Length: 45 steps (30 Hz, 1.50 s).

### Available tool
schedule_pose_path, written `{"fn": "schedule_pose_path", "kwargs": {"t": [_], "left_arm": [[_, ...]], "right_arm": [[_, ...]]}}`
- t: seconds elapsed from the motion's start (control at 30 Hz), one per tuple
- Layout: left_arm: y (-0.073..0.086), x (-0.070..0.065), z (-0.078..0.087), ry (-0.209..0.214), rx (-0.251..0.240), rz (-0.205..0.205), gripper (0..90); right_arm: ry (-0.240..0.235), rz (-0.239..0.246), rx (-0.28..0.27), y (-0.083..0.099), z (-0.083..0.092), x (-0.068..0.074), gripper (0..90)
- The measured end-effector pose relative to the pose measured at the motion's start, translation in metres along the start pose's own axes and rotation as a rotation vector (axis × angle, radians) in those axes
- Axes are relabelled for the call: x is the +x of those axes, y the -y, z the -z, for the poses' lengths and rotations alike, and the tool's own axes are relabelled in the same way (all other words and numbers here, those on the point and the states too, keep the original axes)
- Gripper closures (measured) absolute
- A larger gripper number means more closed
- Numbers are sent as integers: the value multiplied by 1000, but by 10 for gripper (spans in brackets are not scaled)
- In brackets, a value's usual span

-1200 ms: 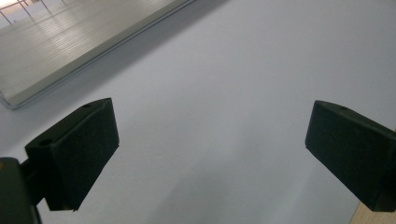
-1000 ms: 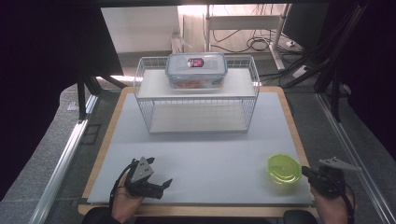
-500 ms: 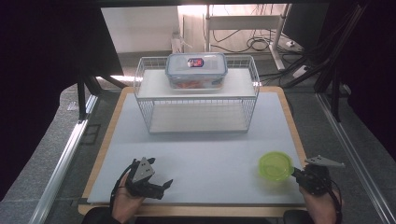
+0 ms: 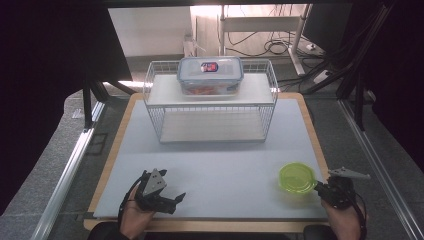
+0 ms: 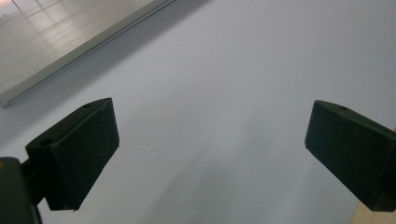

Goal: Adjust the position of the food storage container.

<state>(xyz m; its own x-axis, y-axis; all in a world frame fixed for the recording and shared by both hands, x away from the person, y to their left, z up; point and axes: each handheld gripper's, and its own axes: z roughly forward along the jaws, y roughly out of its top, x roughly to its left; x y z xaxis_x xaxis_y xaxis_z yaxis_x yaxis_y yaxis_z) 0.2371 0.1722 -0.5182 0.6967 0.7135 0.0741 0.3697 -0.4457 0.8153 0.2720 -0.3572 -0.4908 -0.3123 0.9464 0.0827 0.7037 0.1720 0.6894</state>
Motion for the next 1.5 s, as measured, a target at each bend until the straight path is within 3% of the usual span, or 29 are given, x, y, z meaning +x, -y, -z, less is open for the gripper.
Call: {"fn": "schedule_pose_path", "kwargs": {"t": [0.3, 0.4, 0.57, 0.93, 1.1, 1.5], "left_arm": [[0, 0, -1, -1, 7, -4, 29], [0, -1, -1, -2, 8, -4, 29], [0, -1, -1, -3, 9, -9, 29], [0, -2, -1, -3, 13, -16, 30], [0, -2, -2, -3, 15, -16, 30], [0, -3, -2, -1, 23, -25, 31]], "right_arm": [[35, -41, -12, 2, 9, -15, 887], [53, -48, -47, -1, 18, -16, 896], [63, -34, -85, -5, 25, -11, 897], [57, -8, -59, -7, 19, -3, 899], [58, -27, -89, -7, 24, -6, 899], [42, -13, -104, -10, 26, 0, 900]]}}
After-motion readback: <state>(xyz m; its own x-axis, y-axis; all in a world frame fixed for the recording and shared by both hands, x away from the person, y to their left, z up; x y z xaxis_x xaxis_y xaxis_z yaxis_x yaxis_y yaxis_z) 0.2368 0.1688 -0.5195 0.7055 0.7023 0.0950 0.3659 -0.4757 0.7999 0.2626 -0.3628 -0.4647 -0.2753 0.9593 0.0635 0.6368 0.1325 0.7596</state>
